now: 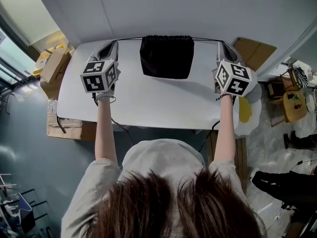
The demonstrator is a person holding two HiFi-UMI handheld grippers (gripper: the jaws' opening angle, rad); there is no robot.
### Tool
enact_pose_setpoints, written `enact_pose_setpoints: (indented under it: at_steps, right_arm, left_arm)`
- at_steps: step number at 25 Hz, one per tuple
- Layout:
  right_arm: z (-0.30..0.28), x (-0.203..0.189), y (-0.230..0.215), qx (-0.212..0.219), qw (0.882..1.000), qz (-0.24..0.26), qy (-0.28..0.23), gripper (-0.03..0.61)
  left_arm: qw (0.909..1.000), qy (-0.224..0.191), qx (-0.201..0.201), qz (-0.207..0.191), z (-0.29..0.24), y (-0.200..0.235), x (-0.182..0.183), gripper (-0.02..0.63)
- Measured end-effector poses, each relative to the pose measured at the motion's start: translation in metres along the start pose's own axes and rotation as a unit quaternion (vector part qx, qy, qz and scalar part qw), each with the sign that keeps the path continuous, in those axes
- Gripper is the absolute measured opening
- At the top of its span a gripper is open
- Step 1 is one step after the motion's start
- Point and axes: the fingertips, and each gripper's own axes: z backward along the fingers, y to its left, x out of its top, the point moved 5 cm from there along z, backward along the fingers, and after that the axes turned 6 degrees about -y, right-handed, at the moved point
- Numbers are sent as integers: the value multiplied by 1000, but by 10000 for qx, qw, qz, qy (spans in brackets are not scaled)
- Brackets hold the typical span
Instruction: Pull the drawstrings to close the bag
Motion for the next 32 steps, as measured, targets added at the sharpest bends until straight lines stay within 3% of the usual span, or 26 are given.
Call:
enact_pose_setpoints:
  at_steps: [32]
  right_arm:
    - [1, -2, -11, -328, 9990, -300, -2, 12]
  left_arm:
    - [9999, 12, 118, 43, 1, 7, -2, 0]
